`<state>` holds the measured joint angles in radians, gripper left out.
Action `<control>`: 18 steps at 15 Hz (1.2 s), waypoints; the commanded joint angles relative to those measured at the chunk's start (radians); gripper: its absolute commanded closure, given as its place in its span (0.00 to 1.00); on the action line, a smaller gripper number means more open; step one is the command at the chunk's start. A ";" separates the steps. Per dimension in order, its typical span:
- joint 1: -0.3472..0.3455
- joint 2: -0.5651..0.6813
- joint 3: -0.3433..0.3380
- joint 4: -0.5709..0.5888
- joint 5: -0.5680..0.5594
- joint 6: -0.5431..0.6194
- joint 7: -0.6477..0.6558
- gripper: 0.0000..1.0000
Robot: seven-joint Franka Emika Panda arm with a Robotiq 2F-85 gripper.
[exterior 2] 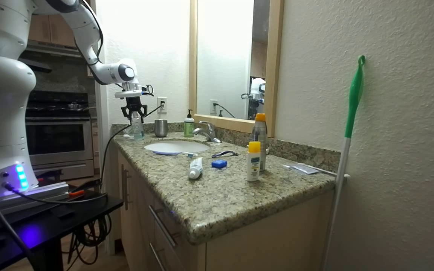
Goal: Move the clear bottle to the right of the small green lid
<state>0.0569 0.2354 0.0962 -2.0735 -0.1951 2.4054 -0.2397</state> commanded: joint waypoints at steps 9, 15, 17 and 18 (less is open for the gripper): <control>0.007 0.184 0.024 0.271 0.218 -0.218 0.013 0.63; 0.022 0.223 0.004 0.326 0.207 -0.295 0.076 0.41; 0.041 0.220 -0.019 0.324 0.150 -0.346 0.142 0.12; 0.045 0.217 -0.022 0.324 0.139 -0.378 0.167 0.07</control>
<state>0.0790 0.4188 0.1018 -1.7592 -0.0093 2.1024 -0.1400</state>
